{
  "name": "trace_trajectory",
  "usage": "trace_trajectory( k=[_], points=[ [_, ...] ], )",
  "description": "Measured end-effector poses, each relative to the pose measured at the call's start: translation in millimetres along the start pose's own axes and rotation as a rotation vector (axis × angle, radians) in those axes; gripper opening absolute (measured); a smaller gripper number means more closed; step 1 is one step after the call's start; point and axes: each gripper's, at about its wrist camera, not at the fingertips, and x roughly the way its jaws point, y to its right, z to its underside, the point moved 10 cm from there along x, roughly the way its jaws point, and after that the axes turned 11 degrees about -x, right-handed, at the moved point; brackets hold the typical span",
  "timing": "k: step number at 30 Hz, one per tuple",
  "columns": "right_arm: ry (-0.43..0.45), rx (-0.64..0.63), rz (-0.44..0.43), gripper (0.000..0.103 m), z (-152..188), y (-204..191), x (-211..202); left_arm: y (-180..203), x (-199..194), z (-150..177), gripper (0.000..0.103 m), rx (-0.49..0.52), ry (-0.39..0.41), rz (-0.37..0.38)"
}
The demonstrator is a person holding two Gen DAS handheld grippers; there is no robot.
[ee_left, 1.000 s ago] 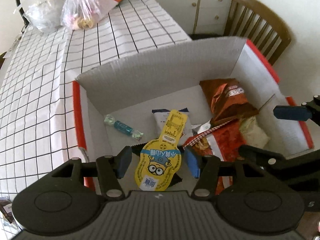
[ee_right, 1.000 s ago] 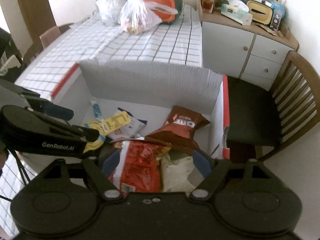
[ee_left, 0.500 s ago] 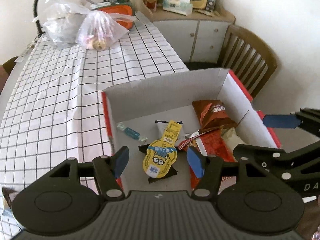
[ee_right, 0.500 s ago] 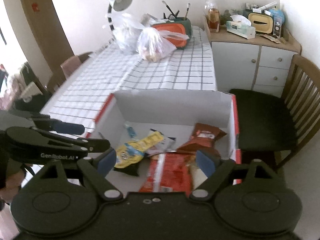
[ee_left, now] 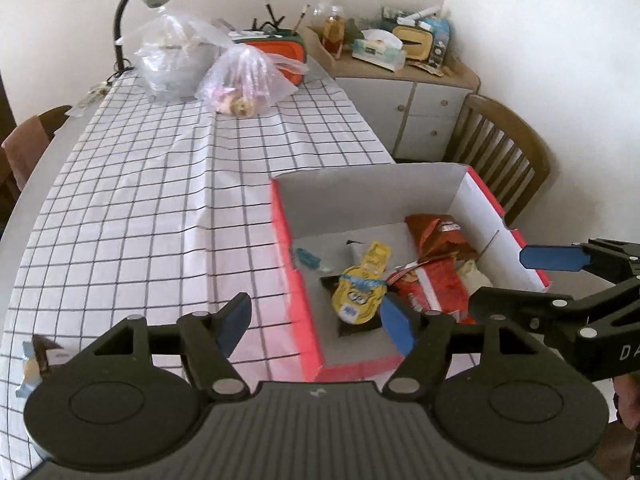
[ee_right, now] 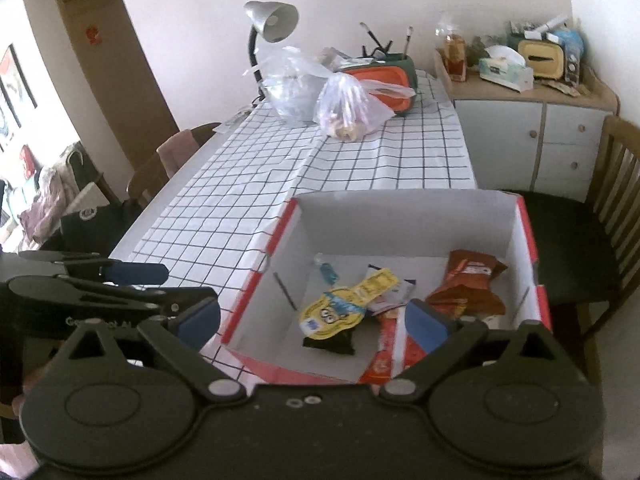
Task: Organize snacks
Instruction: 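Move both tools back toward the yellow candy and green drink pouch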
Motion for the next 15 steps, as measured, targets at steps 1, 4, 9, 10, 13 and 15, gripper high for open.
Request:
trace_trajectory(
  k=[1,4,9,10,13,15],
  points=[
    [0.002,0.000,0.004,0.102,0,-5,1,-6,-2,2,0.072,-0.006,0.000,0.001],
    [-0.005,-0.007,0.015,0.103,1,-26,9,-30,-11,8,0.072,-0.007,0.021,-0.010],
    [-0.024,-0.007,0.006,0.103,5,-63,25,-77,-23,17,0.075,-0.030,0.017,-0.020],
    [-0.028,-0.006,0.004,0.103,6,-71,29,-87,-24,19,0.075,-0.033,0.014,-0.024],
    [-0.033,-0.023,0.001,0.103,9,-95,41,-116,-28,26,0.075,-0.022,0.007,-0.042],
    [-0.054,-0.034,-0.012,0.103,14,-112,50,-137,-29,32,0.076,0.001,0.016,-0.071]
  ],
)
